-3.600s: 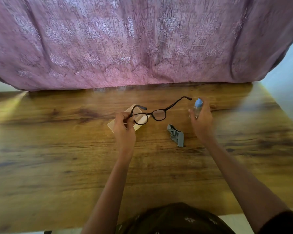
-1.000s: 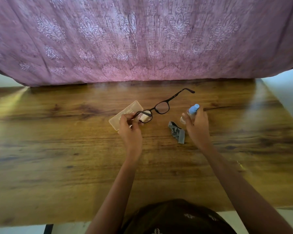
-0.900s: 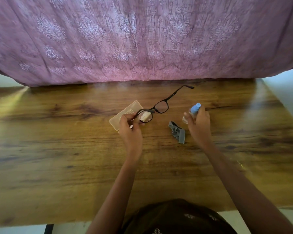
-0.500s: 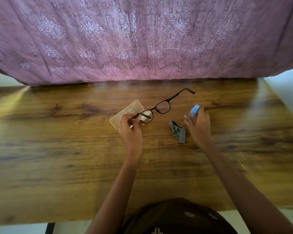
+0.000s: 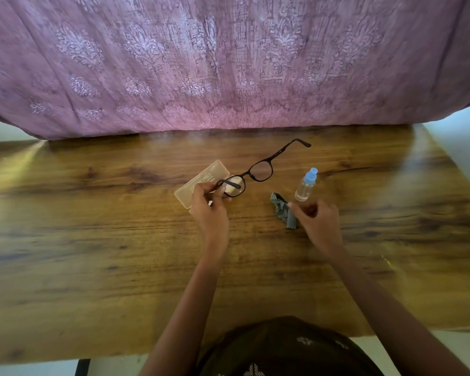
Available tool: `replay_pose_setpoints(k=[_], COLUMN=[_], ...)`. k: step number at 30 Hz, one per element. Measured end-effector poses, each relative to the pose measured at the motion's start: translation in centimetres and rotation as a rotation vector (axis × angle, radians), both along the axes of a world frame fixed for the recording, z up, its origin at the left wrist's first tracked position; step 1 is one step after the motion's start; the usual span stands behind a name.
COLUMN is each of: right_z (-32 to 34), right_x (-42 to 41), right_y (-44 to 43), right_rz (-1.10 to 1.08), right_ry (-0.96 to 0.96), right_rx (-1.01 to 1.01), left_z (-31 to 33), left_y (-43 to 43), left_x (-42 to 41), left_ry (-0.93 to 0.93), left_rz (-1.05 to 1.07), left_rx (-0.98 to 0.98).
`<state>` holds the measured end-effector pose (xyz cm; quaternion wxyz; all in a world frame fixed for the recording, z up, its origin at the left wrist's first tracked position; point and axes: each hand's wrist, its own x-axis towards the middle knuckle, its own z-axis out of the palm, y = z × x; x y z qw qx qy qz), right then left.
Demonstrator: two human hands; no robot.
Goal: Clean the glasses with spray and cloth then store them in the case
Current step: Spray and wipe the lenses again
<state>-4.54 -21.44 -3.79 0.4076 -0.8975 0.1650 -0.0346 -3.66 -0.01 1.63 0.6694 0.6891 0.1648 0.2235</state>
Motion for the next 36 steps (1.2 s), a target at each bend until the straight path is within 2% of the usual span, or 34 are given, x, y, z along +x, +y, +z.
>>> replay_pose_setpoints(k=[5,9,13,17,21,27,36], right_z=[0.8,2.9,5.8,7.5,8.1,7.9,6.8], right_x=[-1.1,-1.3,-1.3,-1.1,-0.2,0.4,-0.3], right_y=[0.9,2.2,3.8,5.6,7.1,8.2,9.1], right_rz=[0.261,0.266,0.315,0.34,0.335,0.404,0.456], right_ry=[0.017,-0.13,-0.36,-0.383,-0.49,-0.536,-0.577], right_rx=[-0.149,-0.133,-0.013,0.155,0.064,-0.142,-0.205], left_z=[-0.4,-0.5,-0.6,-0.5,-0.3,-0.3,-0.1], left_y=[0.0,0.1,0.2,-0.1,-0.5,-0.8,-1.2], left_x=[0.0,0.0,0.0,-0.4,-0.8,-1.2,-1.1], left_ry=[0.003,-0.017,-0.013,0.007,-0.023,-0.029,-0.036], left_rz=[-0.01,-0.025,-0.019,-0.039,-0.054,-0.074,-0.057], left_rx=[0.004,0.021,0.044,0.041,0.057,0.041,-0.009])
